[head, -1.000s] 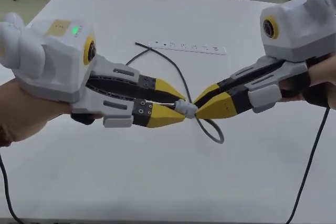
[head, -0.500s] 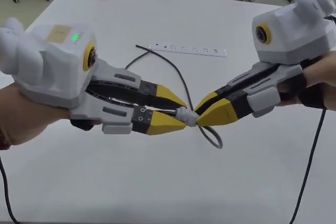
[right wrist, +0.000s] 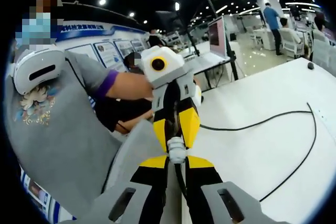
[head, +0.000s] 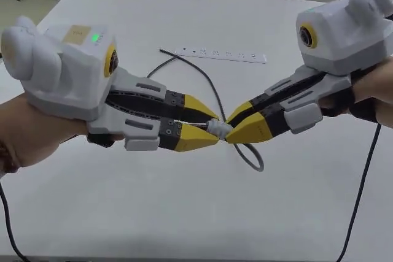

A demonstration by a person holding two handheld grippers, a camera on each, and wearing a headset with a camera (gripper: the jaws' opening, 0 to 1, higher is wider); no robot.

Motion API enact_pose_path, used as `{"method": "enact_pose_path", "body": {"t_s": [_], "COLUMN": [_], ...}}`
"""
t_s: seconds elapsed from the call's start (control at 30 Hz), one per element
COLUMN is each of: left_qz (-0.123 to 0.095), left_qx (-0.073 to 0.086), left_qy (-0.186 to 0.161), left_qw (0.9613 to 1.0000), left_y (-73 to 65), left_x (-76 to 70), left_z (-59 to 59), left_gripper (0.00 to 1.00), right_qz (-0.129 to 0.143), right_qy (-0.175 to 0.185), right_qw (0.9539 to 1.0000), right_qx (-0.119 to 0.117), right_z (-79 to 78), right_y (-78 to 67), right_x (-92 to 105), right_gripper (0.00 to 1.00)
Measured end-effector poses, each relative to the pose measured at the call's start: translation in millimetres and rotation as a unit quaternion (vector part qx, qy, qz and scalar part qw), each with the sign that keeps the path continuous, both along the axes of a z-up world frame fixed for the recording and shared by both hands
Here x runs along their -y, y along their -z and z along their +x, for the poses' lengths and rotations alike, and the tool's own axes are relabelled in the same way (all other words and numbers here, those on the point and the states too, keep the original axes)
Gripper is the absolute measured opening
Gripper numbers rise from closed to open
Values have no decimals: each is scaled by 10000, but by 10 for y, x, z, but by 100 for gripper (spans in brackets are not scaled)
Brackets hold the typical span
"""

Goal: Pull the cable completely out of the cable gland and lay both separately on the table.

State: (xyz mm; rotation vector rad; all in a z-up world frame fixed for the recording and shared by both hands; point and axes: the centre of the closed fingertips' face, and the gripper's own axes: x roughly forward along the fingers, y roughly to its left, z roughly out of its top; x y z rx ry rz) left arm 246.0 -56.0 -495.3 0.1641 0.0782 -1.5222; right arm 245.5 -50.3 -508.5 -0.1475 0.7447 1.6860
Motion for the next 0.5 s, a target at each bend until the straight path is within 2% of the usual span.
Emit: {"method": "enact_pose_path", "body": {"t_s": [0.1,0.17,0.2,0.23,0.3,0.33,0.37,0.43,0.5], "left_qz": [3,-9,-14,-35,-71,-84,-93,-76,-70], "left_qx": [-82,-119,-178,-249,-288,-319,-317,-311,-331], "left_qy": [-63,-101,-151,-192,-264,-311,-321,-393,-448], "left_qw": [9999,9999,9997,9995,9992,9990,9989,9987,9984], "left_y": [20,28,36,42,44,46,43,49,55], "left_x": [-3,-9,-14,-21,-38,-47,-51,-60,-68], "left_z": [26,41,54,73,107,123,130,153,174], "left_gripper": [14,14,14,14,14,14,14,14,14], "right_qz": [-37,-43,-55,-58,-66,-81,-82,-152,-232], "right_qy": [80,117,175,211,320,349,374,455,464], "right_qw": [9991,9983,9965,9951,9921,9888,9875,9821,9745], "right_qx": [425,572,812,965,1211,1446,1528,1822,2185], "right_z": [32,24,53,60,95,114,112,120,128], "right_y": [11,16,18,17,15,11,8,19,22], "right_x": [2,-8,-9,-17,-27,-33,-40,-55,-67], "right_gripper": [7,7,7,7,7,7,7,7,7]}}
